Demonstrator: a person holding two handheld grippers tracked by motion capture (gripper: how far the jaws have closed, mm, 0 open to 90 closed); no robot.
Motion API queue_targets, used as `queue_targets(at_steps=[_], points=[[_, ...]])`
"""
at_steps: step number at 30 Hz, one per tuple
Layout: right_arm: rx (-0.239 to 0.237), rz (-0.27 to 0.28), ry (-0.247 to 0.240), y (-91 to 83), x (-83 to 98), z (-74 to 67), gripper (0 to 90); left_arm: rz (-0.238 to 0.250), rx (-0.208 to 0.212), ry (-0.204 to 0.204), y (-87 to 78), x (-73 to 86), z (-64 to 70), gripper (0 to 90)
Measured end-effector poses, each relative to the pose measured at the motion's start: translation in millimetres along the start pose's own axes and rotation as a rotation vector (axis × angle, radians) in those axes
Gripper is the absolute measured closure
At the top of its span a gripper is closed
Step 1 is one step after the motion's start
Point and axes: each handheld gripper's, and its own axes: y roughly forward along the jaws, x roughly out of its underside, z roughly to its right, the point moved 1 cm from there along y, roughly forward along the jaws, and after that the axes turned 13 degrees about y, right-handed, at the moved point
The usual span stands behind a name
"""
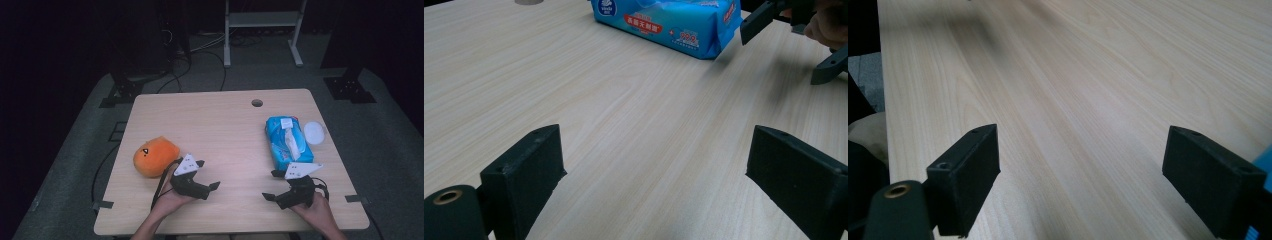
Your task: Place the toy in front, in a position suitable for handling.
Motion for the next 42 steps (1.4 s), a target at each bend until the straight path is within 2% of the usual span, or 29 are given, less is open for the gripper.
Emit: queue_targets(at_steps=[8,16,19,21,24,27,42], points=[[0.002,0.014,0.015,-1.7,-1.2,3.3,14.0,0.027,-0.015,0.007,-10.9,-6.8,-7.7,7.5],[0.000,0.003,0.016,0.4,-1.4,1.4,14.0,0.077,-0.084,0.021,-36.0,-18.9,-27.8,7.5],[-0.001,0.001,0.009,1.3,-1.7,-0.1,14.0,0.073,-0.115,0.038,-47.7,-22.7,-38.4,7.5],[-0.002,-0.003,0.005,1.8,-1.7,-0.7,14.0,0.072,-0.130,0.035,-54.4,-23.1,-44.9,7.5],[-0.004,-0.005,0.002,2.5,-2.0,-1.5,14.0,0.073,-0.159,0.026,-66.8,-20.7,-57.1,7.4],[-0.006,-0.006,0.001,3.4,-2.3,-1.5,14.0,0.080,-0.179,0.000,-76.7,-15.7,-67.4,7.4],[0.000,-0.022,-0.010,5.5,-3.0,-3.2,13.9,0.063,-0.265,-0.066,-106.9,14.3,-100.5,7.4]])
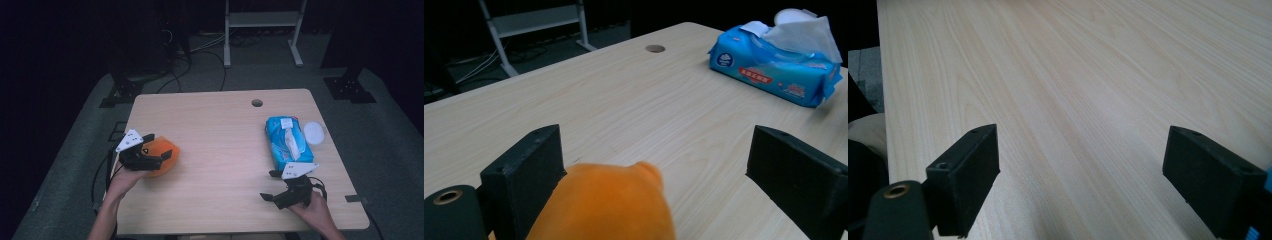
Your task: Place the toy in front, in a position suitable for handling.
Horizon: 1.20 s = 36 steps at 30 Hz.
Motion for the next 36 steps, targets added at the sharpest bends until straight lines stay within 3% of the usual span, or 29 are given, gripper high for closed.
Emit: queue_targets(at_steps=[9,19,23,33,36], points=[[0.002,-0.006,-0.007,0.4,-0.2,-0.5,14.0,-0.041,-0.035,-0.034,-6.4,20.1,-19.0,7.4],[-0.002,-0.020,-0.011,2.2,0.3,-1.4,14.0,-0.099,-0.024,-0.119,-3.4,45.6,-34.8,7.4],[-0.001,-0.023,-0.015,2.7,0.5,-1.4,14.0,-0.109,0.015,-0.171,1.1,55.8,-36.8,5.4],[-0.002,-0.030,-0.018,3.2,0.6,-2.9,14.0,-0.150,0.063,-0.120,7.1,61.6,-28.5,6.4],[-0.003,-0.033,-0.020,3.3,0.5,-3.2,14.0,-0.159,0.064,-0.106,6.4,63.5,-28.1,14.1]])
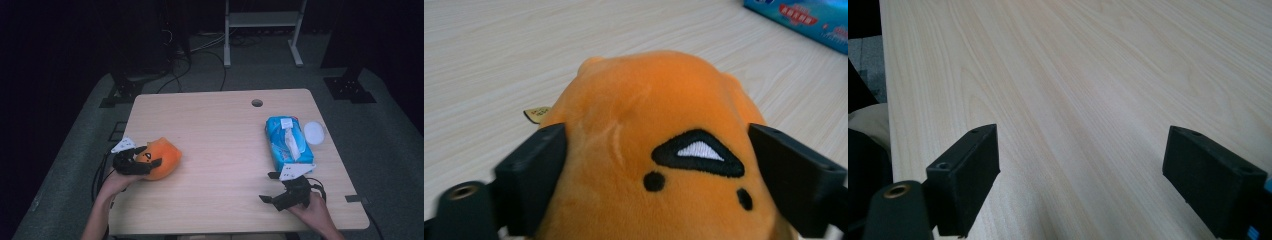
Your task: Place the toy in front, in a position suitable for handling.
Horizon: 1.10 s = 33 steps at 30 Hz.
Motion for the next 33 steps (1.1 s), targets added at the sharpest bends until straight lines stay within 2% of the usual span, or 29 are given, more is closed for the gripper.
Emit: queue_targets(at_steps=[5,8,15,19,23,25,30,33], points=[[0.001,0.000,-0.002,-0.2,-0.3,-0.2,14.0,-0.037,-0.009,0.037,-3.3,-4.0,1.4,30.0],[0.002,0.001,-0.002,-0.6,-0.5,-0.5,14.0,-0.034,-0.010,0.042,-4.6,-7.7,2.6,36.4],[0.004,0.006,0.001,-1.9,-0.7,0.0,14.0,0.020,-0.010,0.038,-11.8,-19.9,1.9,45.3],[0.004,0.004,0.005,-1.6,-0.6,0.4,14.0,0.088,-0.013,0.052,-19.8,-37.9,5.2,45.4],[0.007,0.007,0.002,-2.0,-1.1,0.7,14.1,0.151,0.007,0.099,-23.6,-64.5,17.0,45.0],[0.008,0.011,0.002,-3.1,-1.3,1.0,14.1,0.178,0.035,0.131,-21.7,-79.6,27.0,44.8],[0.011,0.020,0.002,-6.2,-1.3,1.3,14.1,0.219,0.105,0.192,-7.7,-107.8,52.9,44.3],[0.012,0.027,0.005,-8.8,-1.0,2.1,14.1,0.233,0.147,0.220,3.1,-118.7,66.7,44.1]])
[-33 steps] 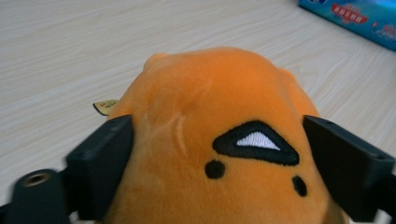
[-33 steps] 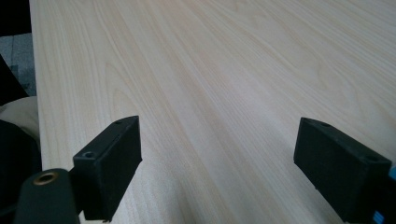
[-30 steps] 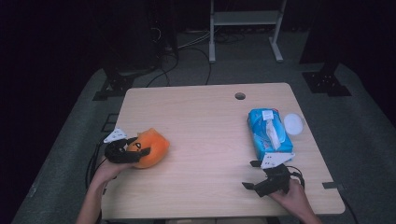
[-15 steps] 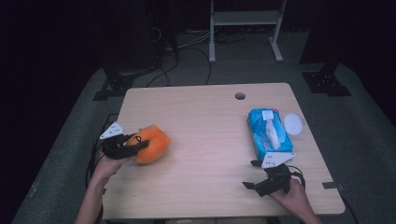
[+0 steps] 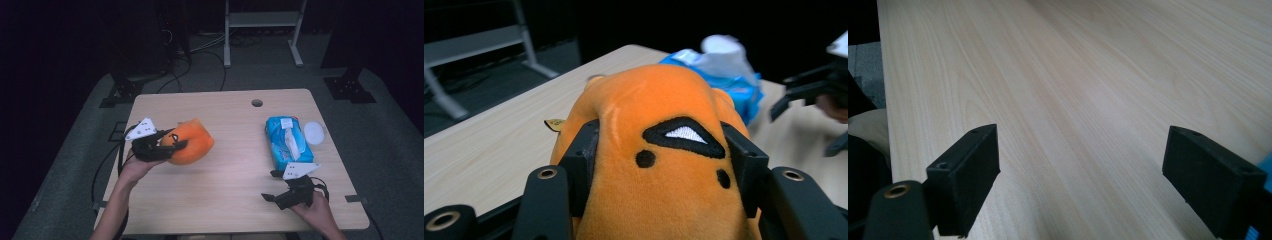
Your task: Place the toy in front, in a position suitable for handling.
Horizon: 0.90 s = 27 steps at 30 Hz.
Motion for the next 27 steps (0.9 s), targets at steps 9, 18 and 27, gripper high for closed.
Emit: queue_targets(at_steps=[9,18,27], points=[[0.021,0.043,0.018,-14.5,0.5,4.7,14.3,-0.002,0.134,0.024,49.9,0.0,34.4,43.3],[0.038,0.097,0.006,-31.9,-5.8,0.6,14.5,-0.036,0.230,0.024,81.8,22.2,63.7,42.7],[0.113,0.177,-0.015,-60.9,-20.5,11.0,14.7,-0.042,0.286,0.048,96.7,36.1,83.4,41.3]])
